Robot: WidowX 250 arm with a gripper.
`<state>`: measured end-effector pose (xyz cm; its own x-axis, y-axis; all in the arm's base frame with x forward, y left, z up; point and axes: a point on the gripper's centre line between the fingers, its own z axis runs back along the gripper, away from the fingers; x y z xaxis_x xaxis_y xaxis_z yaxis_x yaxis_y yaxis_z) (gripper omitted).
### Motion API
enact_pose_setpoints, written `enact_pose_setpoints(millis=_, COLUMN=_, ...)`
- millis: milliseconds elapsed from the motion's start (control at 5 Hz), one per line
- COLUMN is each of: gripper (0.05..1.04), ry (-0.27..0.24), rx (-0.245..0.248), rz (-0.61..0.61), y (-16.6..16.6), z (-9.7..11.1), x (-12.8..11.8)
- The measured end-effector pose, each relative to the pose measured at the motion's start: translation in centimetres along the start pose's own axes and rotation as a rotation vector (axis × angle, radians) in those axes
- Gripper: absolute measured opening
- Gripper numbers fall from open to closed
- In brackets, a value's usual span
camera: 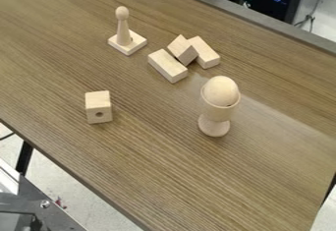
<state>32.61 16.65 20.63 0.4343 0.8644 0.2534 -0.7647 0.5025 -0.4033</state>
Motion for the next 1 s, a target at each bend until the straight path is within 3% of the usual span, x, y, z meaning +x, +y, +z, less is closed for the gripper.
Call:
enact_pose_setpoints(millis=200, gripper=1.0, ry=0.029, rx=0.019, rz=0.007, y=0.5, z=-1.0, x=-0.4)
enact_pose_setpoints(millis=400, gripper=1.0, ry=0.029, rx=0.102, rz=-0.053, y=0.6, z=-1.8, x=-1.3)
enact_pose_setpoints(millis=600, gripper=1.0, ry=0.047, rx=0.13, rz=-0.124, y=-0.9, z=-2.3, x=-2.9)
enact_pose_setpoints(millis=800, gripper=1.0, ry=0.054, rx=0.139, rz=-0.119, y=-1.7, z=-2.3, x=-4.2)
enact_pose_setpoints(millis=1000, gripper=1.0, ry=0.069, rx=0.116, rz=-0.09, y=-2.0, z=-3.0, x=-5.4)
